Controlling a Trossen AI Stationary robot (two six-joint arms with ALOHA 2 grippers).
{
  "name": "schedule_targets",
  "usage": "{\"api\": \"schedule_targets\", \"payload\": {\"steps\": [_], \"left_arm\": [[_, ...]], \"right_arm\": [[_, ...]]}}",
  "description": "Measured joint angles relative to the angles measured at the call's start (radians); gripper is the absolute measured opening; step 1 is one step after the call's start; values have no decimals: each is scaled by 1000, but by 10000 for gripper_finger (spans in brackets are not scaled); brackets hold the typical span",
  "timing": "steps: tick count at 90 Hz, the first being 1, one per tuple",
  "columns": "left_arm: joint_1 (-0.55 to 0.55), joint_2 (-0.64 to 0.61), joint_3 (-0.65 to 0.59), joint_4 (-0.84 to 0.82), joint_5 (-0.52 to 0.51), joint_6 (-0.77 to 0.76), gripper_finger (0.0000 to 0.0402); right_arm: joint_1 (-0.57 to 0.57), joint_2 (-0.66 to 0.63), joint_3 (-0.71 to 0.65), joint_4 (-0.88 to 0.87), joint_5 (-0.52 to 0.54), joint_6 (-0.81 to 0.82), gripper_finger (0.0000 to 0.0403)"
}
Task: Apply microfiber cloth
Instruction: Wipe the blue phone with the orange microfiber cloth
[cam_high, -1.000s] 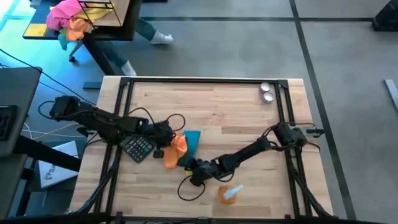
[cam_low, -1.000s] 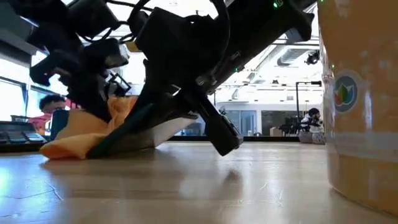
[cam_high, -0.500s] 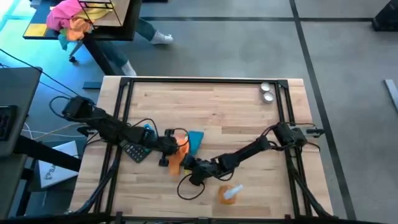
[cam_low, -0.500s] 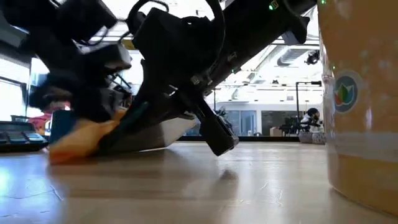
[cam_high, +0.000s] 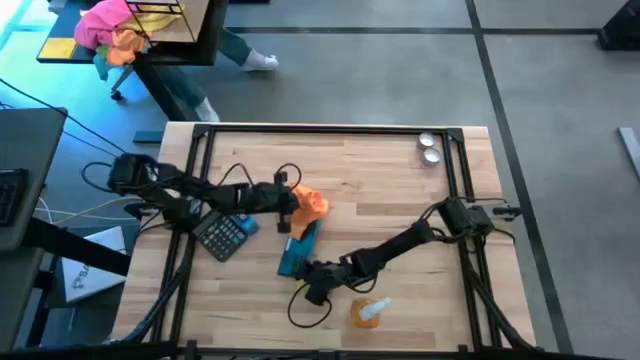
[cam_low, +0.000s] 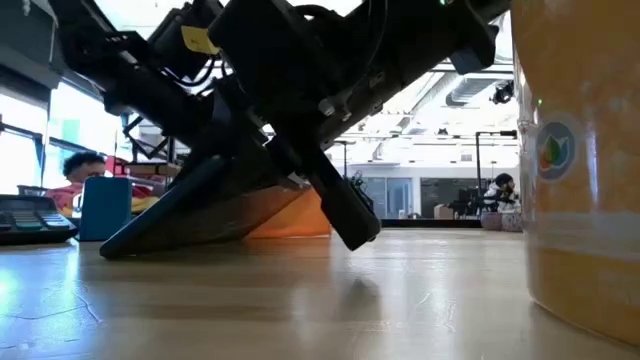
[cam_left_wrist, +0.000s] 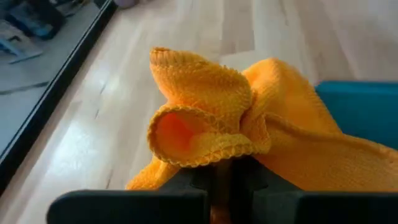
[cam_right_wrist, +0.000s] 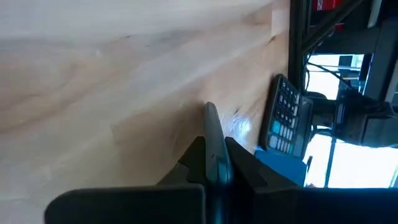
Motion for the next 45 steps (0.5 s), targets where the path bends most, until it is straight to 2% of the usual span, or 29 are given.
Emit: {"api": "schedule_targets", "payload": {"steps": [10, 21, 32, 45], "left_arm": [[-22, 46, 42, -22, 98, -30, 1], [-75, 74, 79, -97, 91, -34, 1], [-133, 30, 119, -232, 103, -49, 1], [-197, -15, 131, -326, 136, -154, 1]], "right_arm": [[-4, 0, 0, 18, 51, 41, 0], [-5, 0, 0, 16, 104, 79, 0], [-4, 0, 1, 8, 116, 153, 0], [-4, 0, 1, -5, 146, 183, 0]]}}
